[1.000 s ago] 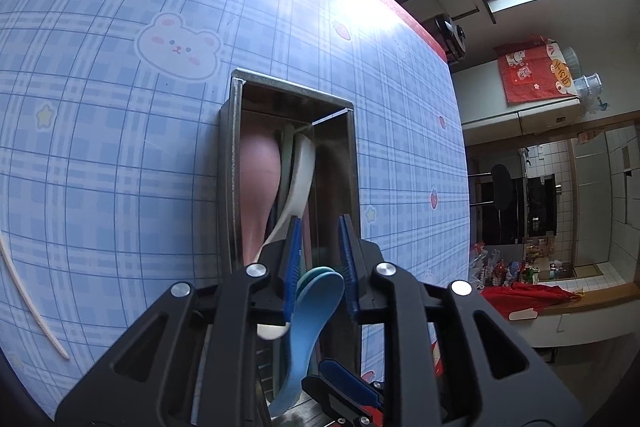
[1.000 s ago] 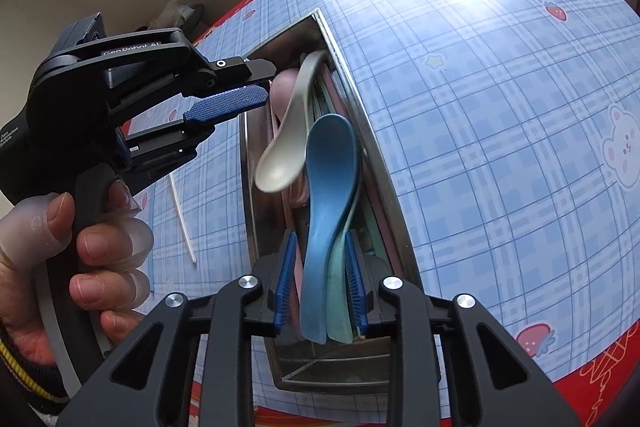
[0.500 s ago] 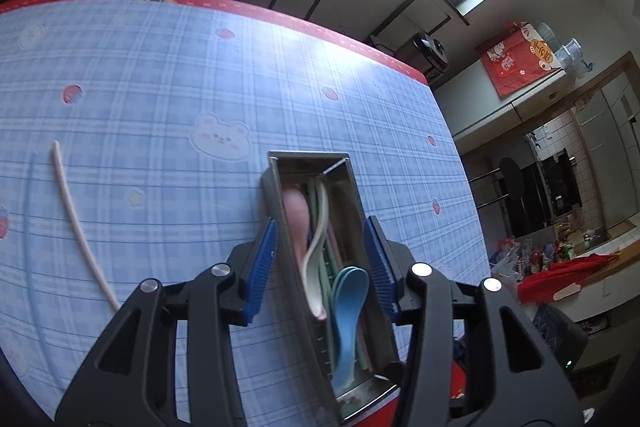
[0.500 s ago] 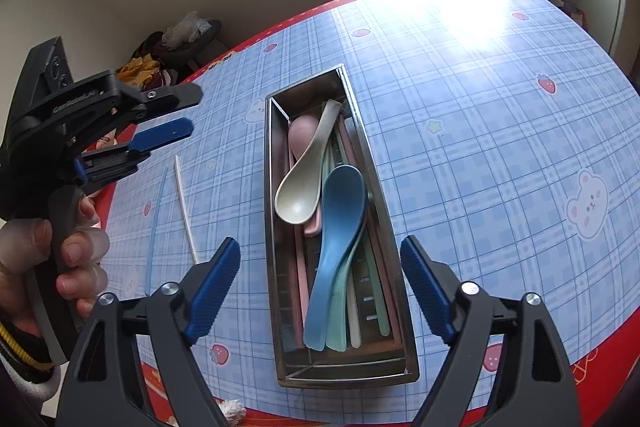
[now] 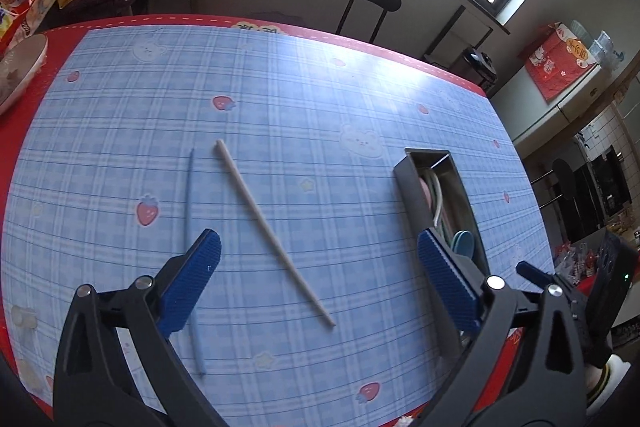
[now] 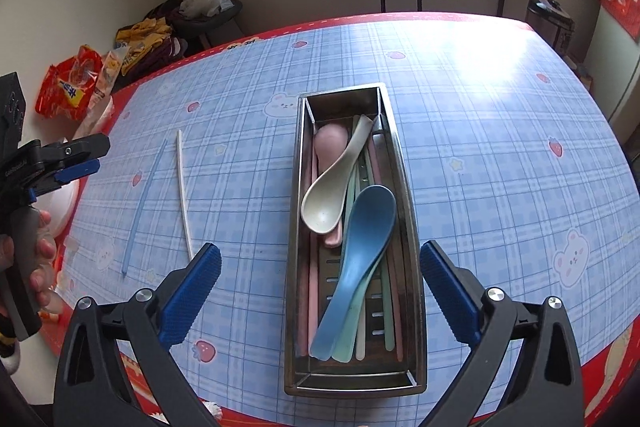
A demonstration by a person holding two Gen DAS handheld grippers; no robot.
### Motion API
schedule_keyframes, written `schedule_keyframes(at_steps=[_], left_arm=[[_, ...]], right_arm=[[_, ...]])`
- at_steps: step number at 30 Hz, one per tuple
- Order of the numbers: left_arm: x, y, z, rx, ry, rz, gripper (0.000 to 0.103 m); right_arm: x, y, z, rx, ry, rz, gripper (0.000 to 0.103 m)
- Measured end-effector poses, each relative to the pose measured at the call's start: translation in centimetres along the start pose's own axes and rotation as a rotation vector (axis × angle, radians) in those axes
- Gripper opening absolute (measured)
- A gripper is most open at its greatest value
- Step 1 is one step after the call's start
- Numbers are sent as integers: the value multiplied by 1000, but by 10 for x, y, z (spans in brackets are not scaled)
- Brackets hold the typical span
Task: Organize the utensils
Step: 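Withdraw both open tools and move toward the blue and beige chopsticks, then grasp the beige chopstick with the right tool while the left tool grasps the blue chopstick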
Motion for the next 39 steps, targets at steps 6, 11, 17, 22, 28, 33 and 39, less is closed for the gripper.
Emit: schedule_keyframes(at_steps=[6, 11, 17, 22, 28, 33, 39], left_arm=[[-34, -7, -2, 23, 40, 64, 97], [-59, -3, -3, 34, 53, 128, 97], [-91, 1, 1, 45, 13, 148, 97], [-118, 15, -1, 45, 12, 192, 97], [-141, 35, -4, 40, -13, 213, 97], [-149, 43, 0, 43, -25, 199, 97], [-140, 50, 1, 64, 38, 195, 97]], right_arm=[[-30, 15, 18, -16, -153, -29, 97], [-64, 31, 40, -18, -274, 23, 97], [-101, 63, 56, -46, -386, 79, 97], [-119, 100, 63, -88, -408, 110, 97], [-136, 136, 79, -113, -467, 111, 78], [-150, 153, 93, -112, -471, 170, 62], [-165, 167, 97, -128, -493, 232, 40]])
Point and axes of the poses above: each gripper's, at about its wrist camera, not at the fingertips, and y roughly the way its jaws point, x to its right, z to its top, the point moved 6 cm from there along y, roughly the way its jaws point, and after that the axes turned 14 degrees about -y, right-handed, at the moved point
